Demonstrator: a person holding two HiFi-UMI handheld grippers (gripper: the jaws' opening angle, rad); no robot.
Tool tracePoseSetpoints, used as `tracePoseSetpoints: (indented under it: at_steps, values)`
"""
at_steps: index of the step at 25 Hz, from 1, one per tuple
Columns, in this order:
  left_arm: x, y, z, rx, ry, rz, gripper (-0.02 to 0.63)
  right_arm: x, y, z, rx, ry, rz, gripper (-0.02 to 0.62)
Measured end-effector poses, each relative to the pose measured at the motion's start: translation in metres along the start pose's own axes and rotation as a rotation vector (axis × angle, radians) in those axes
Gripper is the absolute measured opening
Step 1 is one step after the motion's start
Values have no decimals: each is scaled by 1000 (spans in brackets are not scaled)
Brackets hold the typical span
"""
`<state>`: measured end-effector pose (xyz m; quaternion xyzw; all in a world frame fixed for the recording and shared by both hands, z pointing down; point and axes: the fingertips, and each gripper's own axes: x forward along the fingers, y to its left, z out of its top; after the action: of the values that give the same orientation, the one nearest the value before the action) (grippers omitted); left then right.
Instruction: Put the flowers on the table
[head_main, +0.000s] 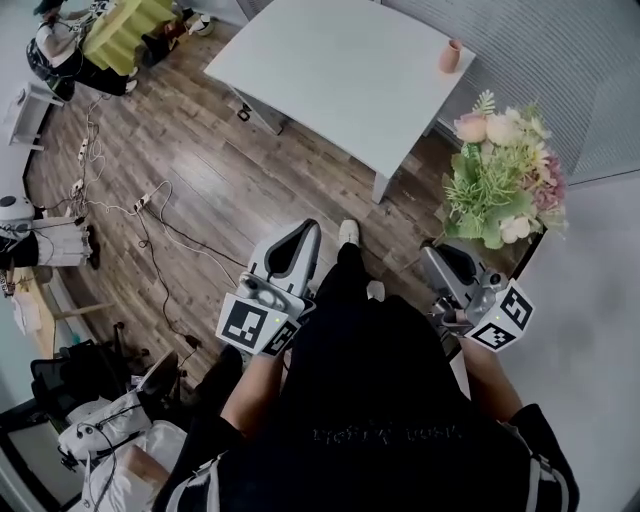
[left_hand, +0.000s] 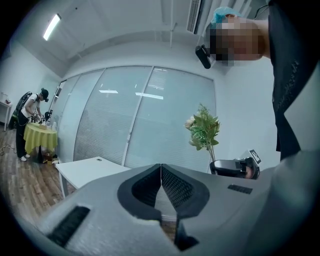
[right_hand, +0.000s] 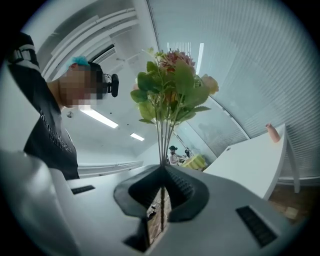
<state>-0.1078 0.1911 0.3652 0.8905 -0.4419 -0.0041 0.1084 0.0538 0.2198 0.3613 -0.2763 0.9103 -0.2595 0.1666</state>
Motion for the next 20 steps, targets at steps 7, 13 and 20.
tracePoseSetpoints:
  at_steps: [7,13,20]
  values:
    - [29,33,8,-19,31,-15,20,37,-21,11,18,8,-12,43]
    - [52,64,14,-32,44,-40,20,69,-39,20,19,7,-35,43]
    - [82,100,23,-44,41,-86,20,113,-59,27,19,4,-66,43]
